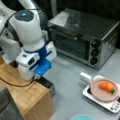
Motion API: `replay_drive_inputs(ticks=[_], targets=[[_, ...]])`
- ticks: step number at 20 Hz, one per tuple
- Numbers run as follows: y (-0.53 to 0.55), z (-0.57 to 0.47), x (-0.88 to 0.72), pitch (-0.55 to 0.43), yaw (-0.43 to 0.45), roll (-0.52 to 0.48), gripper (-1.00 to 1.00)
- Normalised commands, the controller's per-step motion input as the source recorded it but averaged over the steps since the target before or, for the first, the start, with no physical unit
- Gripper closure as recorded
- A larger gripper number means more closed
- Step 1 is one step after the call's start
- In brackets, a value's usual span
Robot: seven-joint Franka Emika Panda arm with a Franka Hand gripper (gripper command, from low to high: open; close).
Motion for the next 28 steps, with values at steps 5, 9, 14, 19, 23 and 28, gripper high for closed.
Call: replay_drive_inputs(ticks=[5, 9, 14, 19, 23, 28], targets=[[0.46, -0.19, -0.01, -0.057, -0.079, 0.028, -1.0], [0.27, -0.1, -0.01, -0.089, -0.131, 0.046, -1.0], [0.26, -0.05, -0.01, -0.096, -0.149, 0.067, -1.0], [0.32, -0.03, -0.02, -0.094, -0.171, 0.085, -1.0], [0.3, -0.01, -0.01, -0.089, -0.181, 0.105, -1.0], [0.27, 0.01, 0.02, -0.081, -0.173, 0.092, -1.0]])
